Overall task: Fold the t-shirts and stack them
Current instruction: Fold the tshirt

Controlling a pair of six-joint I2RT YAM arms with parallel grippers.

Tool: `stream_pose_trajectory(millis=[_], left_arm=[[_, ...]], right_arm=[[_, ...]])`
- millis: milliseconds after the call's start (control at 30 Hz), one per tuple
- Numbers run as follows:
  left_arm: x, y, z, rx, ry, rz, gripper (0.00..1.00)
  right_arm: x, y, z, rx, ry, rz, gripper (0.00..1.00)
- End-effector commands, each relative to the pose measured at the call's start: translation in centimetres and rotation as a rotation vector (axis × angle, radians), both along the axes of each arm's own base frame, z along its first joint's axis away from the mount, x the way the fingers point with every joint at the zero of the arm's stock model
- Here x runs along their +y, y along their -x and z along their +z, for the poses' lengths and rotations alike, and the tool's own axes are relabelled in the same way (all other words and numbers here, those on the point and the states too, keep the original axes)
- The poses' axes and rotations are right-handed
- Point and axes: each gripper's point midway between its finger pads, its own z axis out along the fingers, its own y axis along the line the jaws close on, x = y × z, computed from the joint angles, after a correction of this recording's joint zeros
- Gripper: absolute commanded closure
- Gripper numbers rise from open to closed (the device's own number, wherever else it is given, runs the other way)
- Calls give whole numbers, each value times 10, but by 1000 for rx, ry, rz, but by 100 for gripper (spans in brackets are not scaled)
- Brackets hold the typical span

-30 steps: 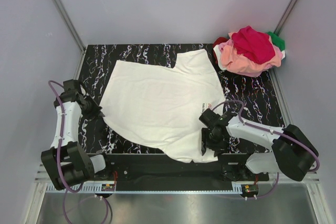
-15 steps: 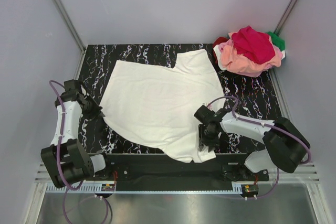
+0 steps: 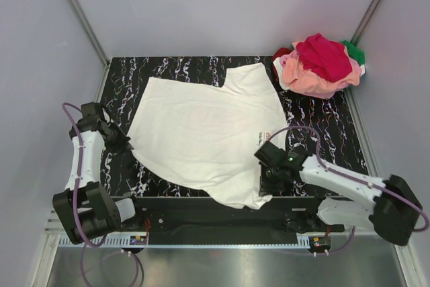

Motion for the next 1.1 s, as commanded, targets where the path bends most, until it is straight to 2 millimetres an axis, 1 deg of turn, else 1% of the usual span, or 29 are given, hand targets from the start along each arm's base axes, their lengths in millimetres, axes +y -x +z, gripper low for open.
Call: stream_pose_trajectory(millis=[0,67,133,167,233,267,300,333,367,400,433,467,500,533,567,600,633,667,733,767,833,900,933,967,1033,1067], left_arm=[[0,-2,13,-44,-7,-11,100],[1,-4,16,-53,-16,-7,100],[3,-6,19,-55,-19,-6,100],[4,-10,23,-62,-23,-5,100],[5,-14,27,-67,-22,-6,100],[6,-17,26,-57,-19,-6,100],[9,-24,34,-75,-28,-5,100],[10,-27,36,-77,-26,-3,100],[11,-32,35,-70,-20,-3,100],[12,-38,41,-82,-17,-4,100],[12,-43,42,-89,-8,-4,100],[13,-48,39,-74,2,-1,100],[15,-55,43,-89,0,-4,100],[16,-59,44,-88,-2,-5,100],[18,-62,39,-69,3,-5,100],[19,-66,40,-68,4,-7,100],[20,-70,42,-71,3,-11,100],[20,-73,36,-53,14,-14,100],[19,-80,36,-60,24,-24,100],[19,-82,31,-45,31,-26,100],[20,-87,30,-43,23,-30,100],[21,-94,28,-34,20,-34,100],[19,-97,22,-16,27,-46,100],[18,-103,25,-23,24,-54,100],[13,-109,18,-1,27,-73,100],[12,-112,18,0,21,-77,100]], right_arm=[[3,10,49,-14,-104,-68,100],[3,10,73,-46,-147,-78,100],[6,5,88,-79,-173,-93,100],[9,1,99,-100,-190,-95,100],[11,-10,104,-133,-178,-105,100],[14,-17,113,-162,-183,-102,100],[13,-25,115,-183,-166,-114,100],[10,-37,113,-202,-127,-131,100],[11,-47,123,-233,-134,-124,100],[5,-62,126,-247,-134,-167,100],[3,-71,128,-253,-139,-181,100],[4,-85,137,-293,-161,-172,100],[5,-91,141,-285,-192,-178,100],[-1,-105,140,-285,-177,-204,100],[-2,-115,148,-314,-175,-185,100],[-2,-122,150,-322,-168,-179,100],[-3,-130,144,-304,-147,-180,100],[-1,-137,149,-320,-149,-162,100],[1,-146,144,-304,-136,-155,100],[-1,-152,147,-317,-137,-157,100],[-2,-159,144,-311,-134,-165,100],[-9,-169,143,-319,-121,-185,100],[-11,-172,142,-317,-119,-190,100],[-16,-176,141,-318,-115,-201,100],[-19,-182,140,-320,-108,-205,100],[-20,-184,140,-319,-109,-206,100]])
